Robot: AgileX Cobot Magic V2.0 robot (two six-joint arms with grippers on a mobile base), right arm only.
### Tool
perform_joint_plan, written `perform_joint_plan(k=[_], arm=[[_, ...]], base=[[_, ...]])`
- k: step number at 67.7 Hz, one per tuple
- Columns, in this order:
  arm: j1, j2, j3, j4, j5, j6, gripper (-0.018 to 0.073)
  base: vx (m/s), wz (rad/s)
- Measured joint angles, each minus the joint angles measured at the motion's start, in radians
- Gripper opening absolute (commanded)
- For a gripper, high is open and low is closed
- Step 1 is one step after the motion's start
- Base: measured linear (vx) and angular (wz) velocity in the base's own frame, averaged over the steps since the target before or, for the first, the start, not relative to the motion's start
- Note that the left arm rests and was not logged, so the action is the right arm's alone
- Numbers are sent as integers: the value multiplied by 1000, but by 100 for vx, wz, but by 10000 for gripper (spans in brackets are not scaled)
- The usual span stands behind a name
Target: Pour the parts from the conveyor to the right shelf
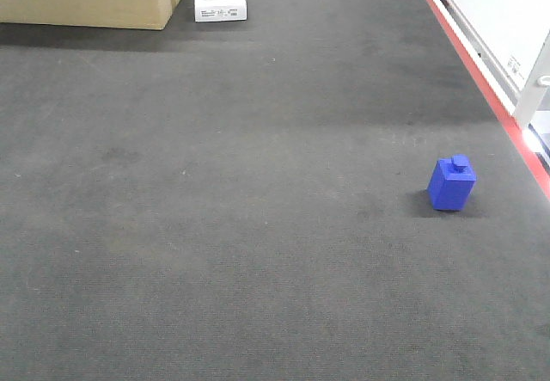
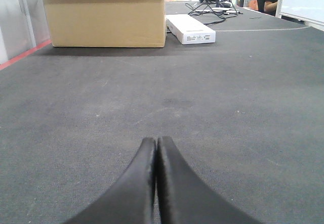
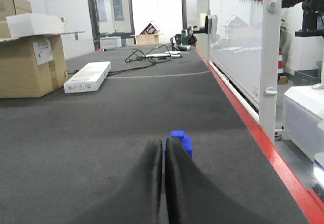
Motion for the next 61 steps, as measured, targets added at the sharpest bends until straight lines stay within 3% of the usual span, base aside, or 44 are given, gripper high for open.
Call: perform_joint_plan(k=[22, 33, 42, 53, 61], arm=[[0, 0, -7, 7, -303, 0, -6], [0, 0, -130, 7, -314, -20, -6], [0, 23, -267, 7, -328, -94, -6], [0, 164, -432, 7, -312, -131, -6], [0, 297, -540, 7, -223, -133, -6]], base=[[0, 0], [0, 0], [0, 0], [0, 0], [0, 0]])
